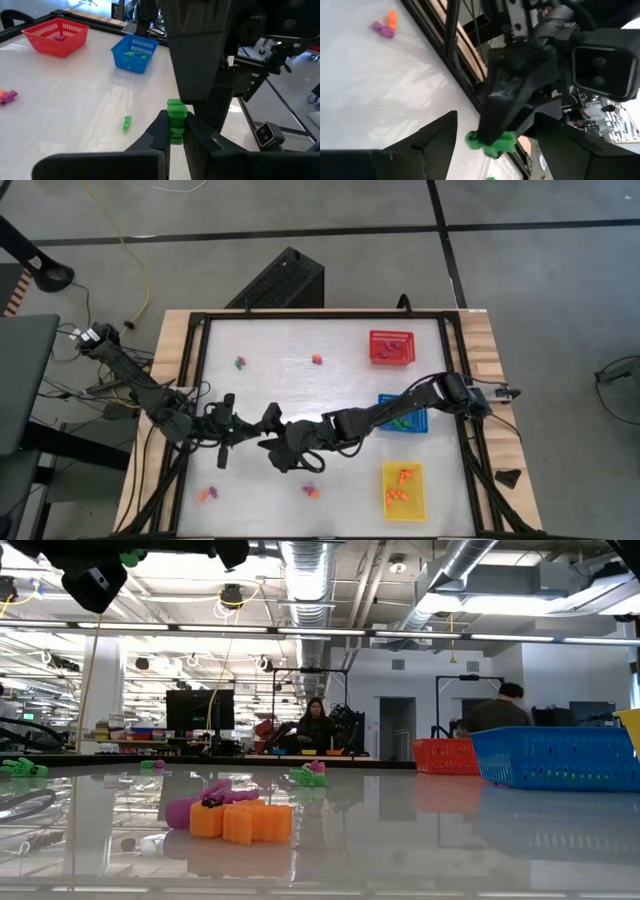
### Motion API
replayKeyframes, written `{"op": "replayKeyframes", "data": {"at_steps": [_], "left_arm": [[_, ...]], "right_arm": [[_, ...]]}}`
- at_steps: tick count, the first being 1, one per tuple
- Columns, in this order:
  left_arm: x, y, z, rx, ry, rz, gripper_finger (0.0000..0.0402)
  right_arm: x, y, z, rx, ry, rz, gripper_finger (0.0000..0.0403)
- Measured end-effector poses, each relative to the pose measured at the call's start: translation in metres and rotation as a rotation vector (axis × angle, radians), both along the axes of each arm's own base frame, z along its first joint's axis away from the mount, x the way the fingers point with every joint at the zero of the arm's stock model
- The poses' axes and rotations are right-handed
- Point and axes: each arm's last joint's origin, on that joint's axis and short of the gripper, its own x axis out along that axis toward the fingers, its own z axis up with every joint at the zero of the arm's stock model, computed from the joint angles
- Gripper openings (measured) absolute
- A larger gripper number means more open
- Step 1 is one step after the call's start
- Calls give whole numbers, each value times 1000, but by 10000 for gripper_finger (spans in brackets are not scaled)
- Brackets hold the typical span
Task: Sort Halloween decoration
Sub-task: Put the green skeleton toy into the blue basket
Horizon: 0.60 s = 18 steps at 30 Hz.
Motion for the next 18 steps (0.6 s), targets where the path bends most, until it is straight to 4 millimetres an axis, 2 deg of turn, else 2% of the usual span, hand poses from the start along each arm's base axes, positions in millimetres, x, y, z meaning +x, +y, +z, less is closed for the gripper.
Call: {"op": "replayKeyframes", "data": {"at_steps": [8, 18], "left_arm": [[3, 0, 8, -2, -68, -20, 19], [3, 1, 10, 0, -81, -12, 19]], "right_arm": [[2, -10, 0, -5, -2, -34, 294], [3, -8, 5, -20, -49, -89, 291]]}}
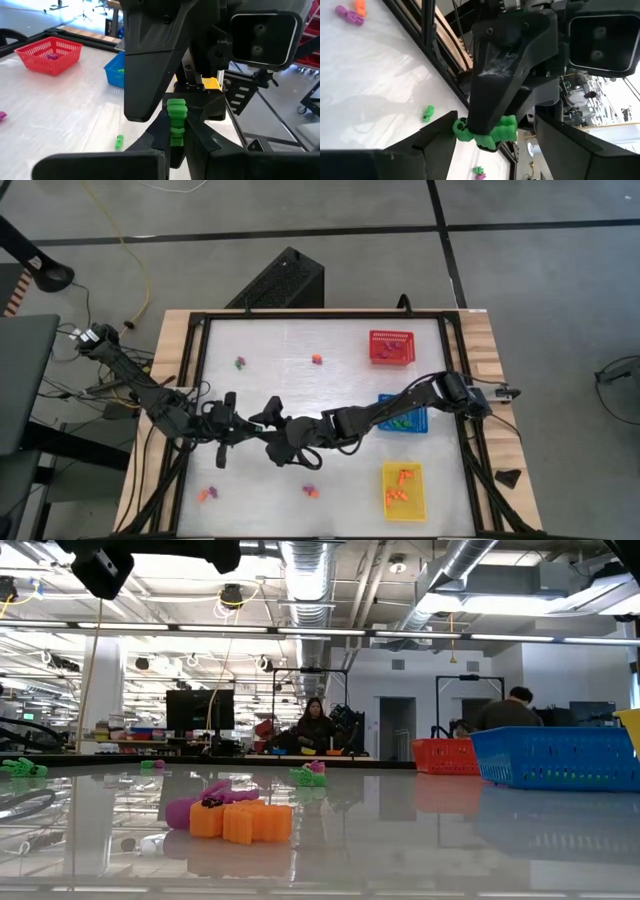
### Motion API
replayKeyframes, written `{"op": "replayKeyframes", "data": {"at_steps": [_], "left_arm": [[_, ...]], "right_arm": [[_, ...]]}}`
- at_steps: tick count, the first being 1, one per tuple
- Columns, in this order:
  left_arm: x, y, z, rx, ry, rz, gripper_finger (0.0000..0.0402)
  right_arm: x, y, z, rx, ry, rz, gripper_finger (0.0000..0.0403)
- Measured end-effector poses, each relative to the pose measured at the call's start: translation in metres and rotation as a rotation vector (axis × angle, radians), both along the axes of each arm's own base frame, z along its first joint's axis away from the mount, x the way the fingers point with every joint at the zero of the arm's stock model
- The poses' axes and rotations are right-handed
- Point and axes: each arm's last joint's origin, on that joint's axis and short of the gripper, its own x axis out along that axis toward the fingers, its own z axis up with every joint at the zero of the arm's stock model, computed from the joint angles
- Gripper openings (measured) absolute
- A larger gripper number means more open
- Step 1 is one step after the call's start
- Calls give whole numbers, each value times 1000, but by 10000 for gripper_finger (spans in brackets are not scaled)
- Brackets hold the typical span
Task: Sort Halloween decoration
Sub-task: Put the green skeleton toy into the blue basket
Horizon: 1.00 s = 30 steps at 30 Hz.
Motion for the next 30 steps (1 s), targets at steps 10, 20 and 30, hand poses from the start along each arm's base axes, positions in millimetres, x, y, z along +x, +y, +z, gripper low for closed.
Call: {"op": "replayKeyframes", "data": {"at_steps": [10, 20, 30], "left_arm": [[0, 2, 1, 3, -11, 68, 19], [0, 3, 4, -3, -41, 113, 19], [0, 3, 6, -24, -55, 116, 19]], "right_arm": [[0, -1, 1, -11, -8, -43, 290], [0, 0, 1, -10, -9, -42, 290], [-1, -1, 1, -21, -11, -85, 290]]}}
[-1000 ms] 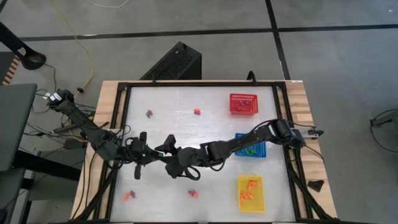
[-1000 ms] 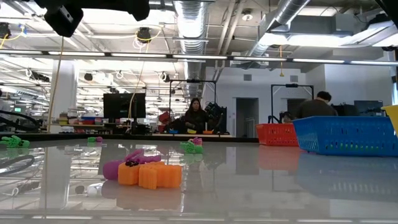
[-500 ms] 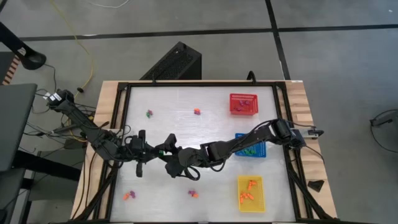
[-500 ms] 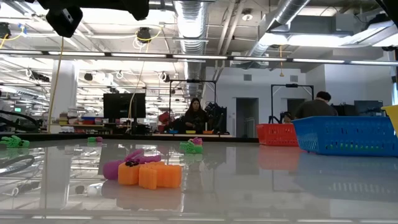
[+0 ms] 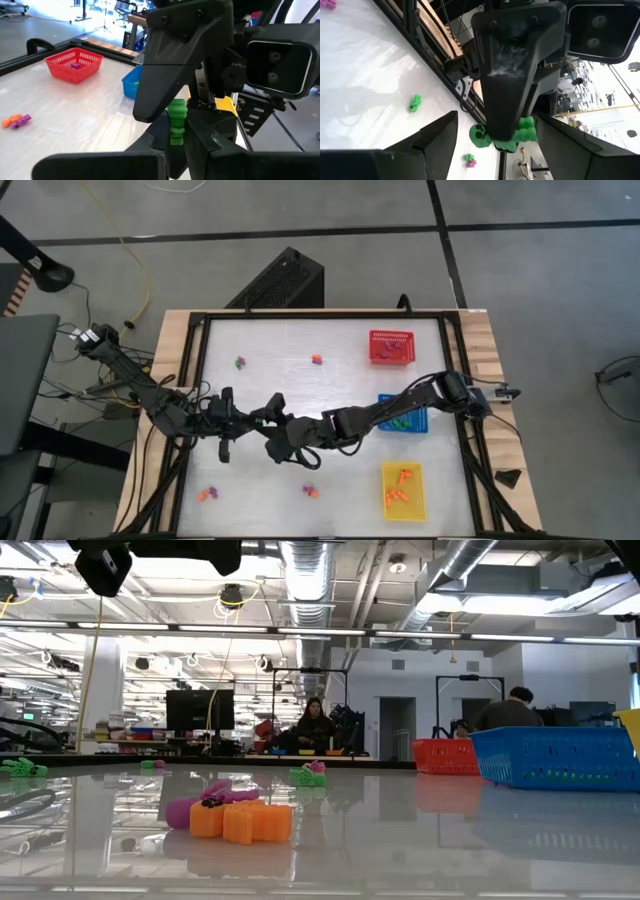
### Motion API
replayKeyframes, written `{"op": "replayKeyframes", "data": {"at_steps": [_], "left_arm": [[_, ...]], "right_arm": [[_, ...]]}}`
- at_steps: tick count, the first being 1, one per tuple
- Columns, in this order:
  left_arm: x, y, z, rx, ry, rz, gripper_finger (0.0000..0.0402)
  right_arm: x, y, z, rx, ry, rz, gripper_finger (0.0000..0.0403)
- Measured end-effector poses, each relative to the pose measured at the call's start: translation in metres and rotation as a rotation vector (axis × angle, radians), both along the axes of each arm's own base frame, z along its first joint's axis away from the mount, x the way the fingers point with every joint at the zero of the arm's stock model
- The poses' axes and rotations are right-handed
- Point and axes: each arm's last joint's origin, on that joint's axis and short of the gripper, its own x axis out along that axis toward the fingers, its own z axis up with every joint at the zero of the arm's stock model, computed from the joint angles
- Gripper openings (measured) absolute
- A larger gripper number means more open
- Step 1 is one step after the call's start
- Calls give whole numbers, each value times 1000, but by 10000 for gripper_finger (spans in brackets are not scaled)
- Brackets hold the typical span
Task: Sort Halloween decoration
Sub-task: Put the green skeleton toy into the blue basket
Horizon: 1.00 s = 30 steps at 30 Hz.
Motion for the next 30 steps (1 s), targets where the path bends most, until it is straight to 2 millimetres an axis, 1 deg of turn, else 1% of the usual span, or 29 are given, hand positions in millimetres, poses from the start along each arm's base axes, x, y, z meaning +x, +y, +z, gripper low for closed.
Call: {"op": "replayKeyframes", "data": {"at_steps": [19, 24, 30], "left_arm": [[0, 1, -2, -17, 14, 16, 19], [0, 1, -2, -16, 13, 20, 19], [0, 1, -2, -15, 12, 23, 19]], "right_arm": [[0, 0, 1, -2, -5, 1, 287], [0, 0, 1, -6, -7, 0, 263], [0, 0, 1, -7, -7, -1, 210]]}}
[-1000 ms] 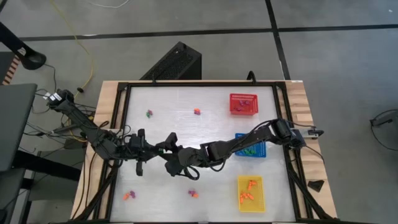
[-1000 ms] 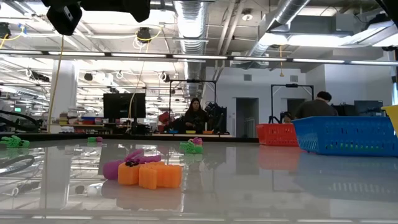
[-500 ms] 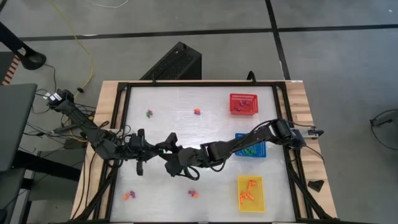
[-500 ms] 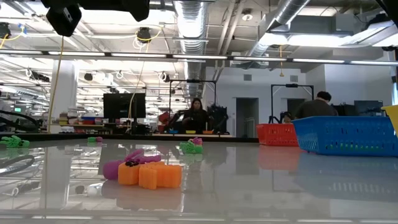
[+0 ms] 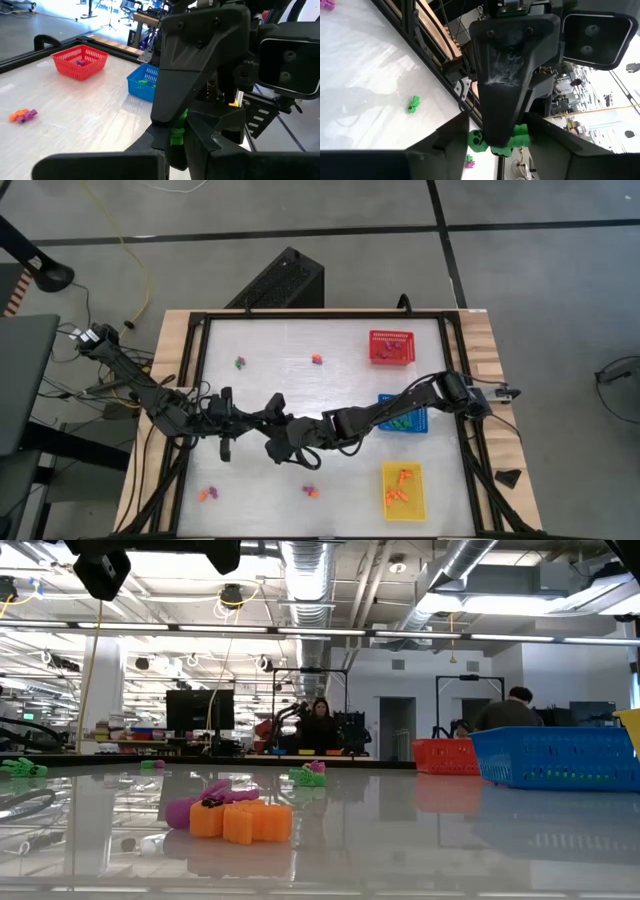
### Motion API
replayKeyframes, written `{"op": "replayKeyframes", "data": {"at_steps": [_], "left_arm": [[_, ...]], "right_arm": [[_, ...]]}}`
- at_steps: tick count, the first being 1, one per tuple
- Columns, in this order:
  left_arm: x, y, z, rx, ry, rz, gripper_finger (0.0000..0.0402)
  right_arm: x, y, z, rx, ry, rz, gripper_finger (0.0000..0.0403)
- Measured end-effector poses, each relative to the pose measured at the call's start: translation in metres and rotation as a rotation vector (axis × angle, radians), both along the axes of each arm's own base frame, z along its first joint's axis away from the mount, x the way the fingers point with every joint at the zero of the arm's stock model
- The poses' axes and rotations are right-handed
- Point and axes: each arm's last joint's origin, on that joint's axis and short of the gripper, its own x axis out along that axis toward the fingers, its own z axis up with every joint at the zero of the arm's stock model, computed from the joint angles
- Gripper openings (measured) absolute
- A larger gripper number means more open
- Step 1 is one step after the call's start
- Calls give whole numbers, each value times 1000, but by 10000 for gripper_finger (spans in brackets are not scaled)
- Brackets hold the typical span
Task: Sort Halloween decoration
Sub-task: Put the green skeleton toy into the blue basket
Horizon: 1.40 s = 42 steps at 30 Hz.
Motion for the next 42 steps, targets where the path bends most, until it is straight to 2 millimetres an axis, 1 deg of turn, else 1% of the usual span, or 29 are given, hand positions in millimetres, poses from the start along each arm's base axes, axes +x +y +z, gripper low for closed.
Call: {"op": "replayKeyframes", "data": {"at_steps": [5, 10, 14, 19, 23, 26, 36, 42], "left_arm": [[0, 0, 0, -4, -1, 4, 19], [0, 0, 0, 1, 0, -3, 26], [0, 0, 0, 29, 3, -7, 64], [-1, 1, 2, 43, -1, -12, 118], [-4, 3, 5, 39, -13, -15, 148], [-7, 5, 7, 34, -18, -24, 163], [-17, 14, 10, 15, -14, -16, 169], [-28, 23, 17, 6, -44, -17, 169]], "right_arm": [[0, 0, 0, -1, -1, -5, 180], [0, 0, 0, -1, 0, -4, 184], [0, 0, 0, -2, 3, -5, 189], [0, -1, -1, -11, 8, -21, 179], [0, -1, 0, -11, 6, -26, 170], [0, -1, 0, -11, 4, -27, 165], [-1, 1, -2, -15, 23, -18, 144], [-2, 5, -3, -31, 32, -11, 141]]}}
